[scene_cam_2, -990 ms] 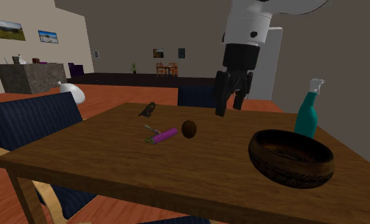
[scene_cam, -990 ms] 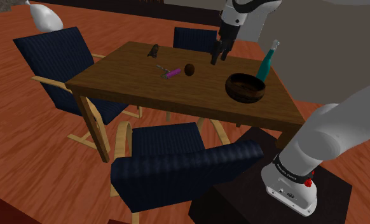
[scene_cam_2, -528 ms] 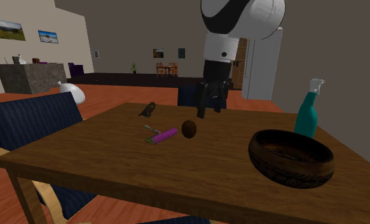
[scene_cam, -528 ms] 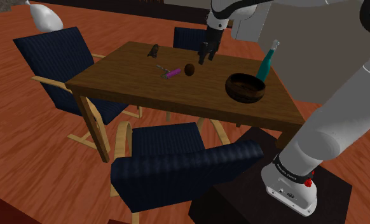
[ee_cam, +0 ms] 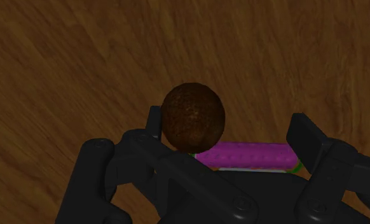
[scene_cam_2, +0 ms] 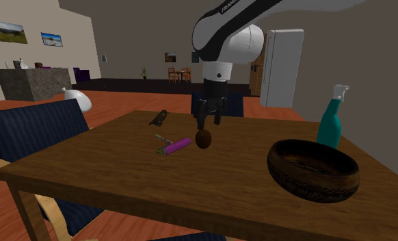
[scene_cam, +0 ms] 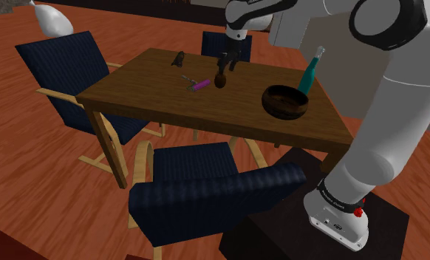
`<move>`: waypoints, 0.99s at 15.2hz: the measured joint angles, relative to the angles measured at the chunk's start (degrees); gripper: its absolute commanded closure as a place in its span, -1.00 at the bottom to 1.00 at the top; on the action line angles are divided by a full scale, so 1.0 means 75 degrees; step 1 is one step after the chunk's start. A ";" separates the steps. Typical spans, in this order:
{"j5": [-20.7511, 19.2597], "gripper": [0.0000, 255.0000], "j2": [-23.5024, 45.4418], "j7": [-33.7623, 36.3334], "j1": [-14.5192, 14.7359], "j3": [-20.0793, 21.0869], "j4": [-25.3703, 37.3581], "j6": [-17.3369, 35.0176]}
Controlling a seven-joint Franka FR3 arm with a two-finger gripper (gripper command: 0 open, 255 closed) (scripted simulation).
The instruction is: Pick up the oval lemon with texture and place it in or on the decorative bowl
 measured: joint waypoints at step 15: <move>0.0169 -1.00 0.1683 -0.0188 -0.0076 0.0057 0.1267 0.0411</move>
